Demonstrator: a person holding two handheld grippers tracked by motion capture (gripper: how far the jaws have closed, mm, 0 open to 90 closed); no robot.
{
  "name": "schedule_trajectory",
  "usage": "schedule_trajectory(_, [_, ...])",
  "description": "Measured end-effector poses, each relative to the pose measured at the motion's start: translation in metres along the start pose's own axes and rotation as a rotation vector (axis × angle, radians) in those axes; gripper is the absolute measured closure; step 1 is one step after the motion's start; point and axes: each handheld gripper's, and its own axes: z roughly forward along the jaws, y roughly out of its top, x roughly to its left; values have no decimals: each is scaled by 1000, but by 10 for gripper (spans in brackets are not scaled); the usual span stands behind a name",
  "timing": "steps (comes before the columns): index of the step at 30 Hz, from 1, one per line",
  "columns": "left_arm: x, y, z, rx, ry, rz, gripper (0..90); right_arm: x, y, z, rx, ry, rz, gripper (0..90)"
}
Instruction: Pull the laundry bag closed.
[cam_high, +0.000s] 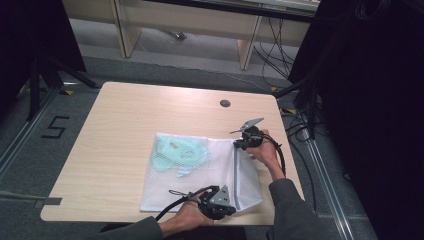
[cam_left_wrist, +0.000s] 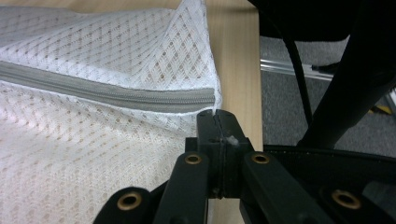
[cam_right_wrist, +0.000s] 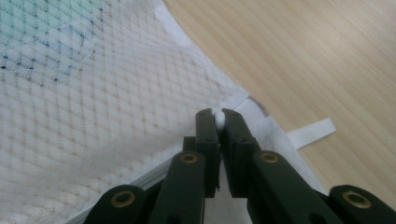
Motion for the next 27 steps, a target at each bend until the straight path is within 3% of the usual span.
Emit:
schedule_trajectory(10, [2, -2, -1, 7, 2, -13, 898, -4, 2, 3, 2, -17, 22, 863])
schedule_trajectory(12, [3, -3, 0, -4, -1, -33, 897, -2, 3, 2, 17, -35, 42, 864])
schedule_trajectory(13, [3, -5, 0, -18, -9, -67, 897, -4, 3, 3, 5, -27, 20, 864])
schedule_trajectory(15, [4, -6, 0, -11, -7, -61, 897, -4, 5, 1, 17, -8, 17, 864])
schedule_trajectory(19, [3, -7, 1, -6, -7, -70, 897, -2, 6, 5, -1, -25, -2, 864])
schedule_trajectory(20, [3, -7, 1, -8, -3, -69, 897, -1, 6, 4, 9, -20, 18, 864])
schedule_trajectory(26, [7, -5, -2, 1, -4, -71, 897, -2, 7, 6, -3, -42, 20, 863])
schedule_trajectory(27, [6, -4, -3, -3, -7, -77, 897, -3, 7, 6, -2, -28, 21, 864])
